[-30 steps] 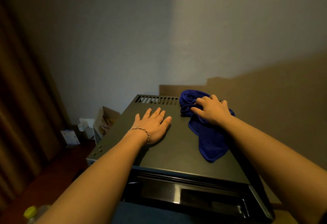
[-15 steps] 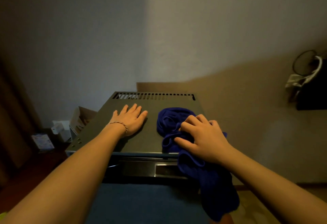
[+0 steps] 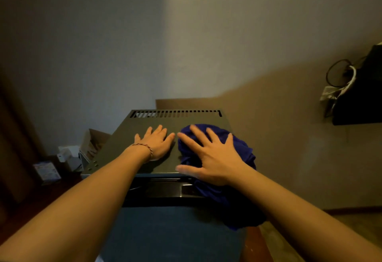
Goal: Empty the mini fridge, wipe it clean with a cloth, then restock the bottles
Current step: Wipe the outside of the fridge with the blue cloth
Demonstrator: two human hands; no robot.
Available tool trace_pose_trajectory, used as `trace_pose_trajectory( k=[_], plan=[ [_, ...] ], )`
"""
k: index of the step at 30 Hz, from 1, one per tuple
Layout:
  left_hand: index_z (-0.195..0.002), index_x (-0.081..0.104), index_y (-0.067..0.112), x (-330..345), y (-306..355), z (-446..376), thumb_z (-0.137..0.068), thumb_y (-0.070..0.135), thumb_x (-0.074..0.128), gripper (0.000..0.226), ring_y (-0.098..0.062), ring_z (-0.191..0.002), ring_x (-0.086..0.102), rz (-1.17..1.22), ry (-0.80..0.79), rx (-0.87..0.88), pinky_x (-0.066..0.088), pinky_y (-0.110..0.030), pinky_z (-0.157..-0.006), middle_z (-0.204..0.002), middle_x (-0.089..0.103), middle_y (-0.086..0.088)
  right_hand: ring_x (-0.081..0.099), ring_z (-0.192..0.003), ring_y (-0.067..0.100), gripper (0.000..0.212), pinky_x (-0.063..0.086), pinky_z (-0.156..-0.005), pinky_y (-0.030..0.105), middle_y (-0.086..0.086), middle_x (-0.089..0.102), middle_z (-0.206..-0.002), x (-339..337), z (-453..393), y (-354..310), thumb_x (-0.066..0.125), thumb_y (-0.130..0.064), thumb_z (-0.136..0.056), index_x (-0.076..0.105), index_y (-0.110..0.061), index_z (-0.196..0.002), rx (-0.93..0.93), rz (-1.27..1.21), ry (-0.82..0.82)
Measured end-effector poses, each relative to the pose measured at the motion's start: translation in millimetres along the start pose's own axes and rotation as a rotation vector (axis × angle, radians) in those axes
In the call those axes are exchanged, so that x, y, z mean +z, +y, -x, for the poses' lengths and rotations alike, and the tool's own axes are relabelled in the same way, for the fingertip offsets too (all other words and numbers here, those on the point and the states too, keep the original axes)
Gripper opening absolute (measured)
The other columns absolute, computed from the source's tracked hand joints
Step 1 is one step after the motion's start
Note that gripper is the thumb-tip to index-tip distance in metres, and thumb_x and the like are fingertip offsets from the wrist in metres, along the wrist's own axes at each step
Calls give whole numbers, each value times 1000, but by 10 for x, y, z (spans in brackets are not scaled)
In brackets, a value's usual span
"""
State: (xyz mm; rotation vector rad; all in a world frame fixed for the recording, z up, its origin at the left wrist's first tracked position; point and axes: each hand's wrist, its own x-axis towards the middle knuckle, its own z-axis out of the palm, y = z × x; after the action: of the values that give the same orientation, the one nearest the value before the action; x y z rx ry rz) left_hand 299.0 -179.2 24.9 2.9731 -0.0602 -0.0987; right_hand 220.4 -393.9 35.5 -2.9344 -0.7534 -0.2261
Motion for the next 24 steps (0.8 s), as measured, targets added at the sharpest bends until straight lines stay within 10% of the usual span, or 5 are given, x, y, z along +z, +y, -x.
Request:
trace_pose_trajectory(
  k=[5, 14, 24],
  plan=[
    [-156, 20, 26, -52, 184, -134, -102, 57, 16, 63, -24, -152, 2, 55, 16, -71, 5, -59, -118, -165, 2, 5, 0, -152, 30, 78, 5, -110, 76, -17, -3, -165, -23, -362, 428, 22, -89, -82, 7, -56, -151, 30, 48, -171],
    [-156, 19, 27, 112, 1103, -530, -101, 56, 12, 62, -23, -152, 0, 98, 34, -111, 0, -60, -117, -165, 0, 6, 16, -140, 38, 61, 35, -101, 65, -5, 22, -154, 104, -1128, 1308, 34, -76, -90, 38, -46, -142, 109, -59, -41],
    [-157, 9, 28, 172, 1339, -323, -103, 52, 17, 60, -21, -152, -1, -15, 27, -205, 2, -49, -122, -165, 0, 6, 21, -133, 38, 47, 37, -97, 59, -1, 31, -143, 189, -1556, 1754, 41, -67, -93, 56, -37, -126, 96, -244, 24]
  ],
)
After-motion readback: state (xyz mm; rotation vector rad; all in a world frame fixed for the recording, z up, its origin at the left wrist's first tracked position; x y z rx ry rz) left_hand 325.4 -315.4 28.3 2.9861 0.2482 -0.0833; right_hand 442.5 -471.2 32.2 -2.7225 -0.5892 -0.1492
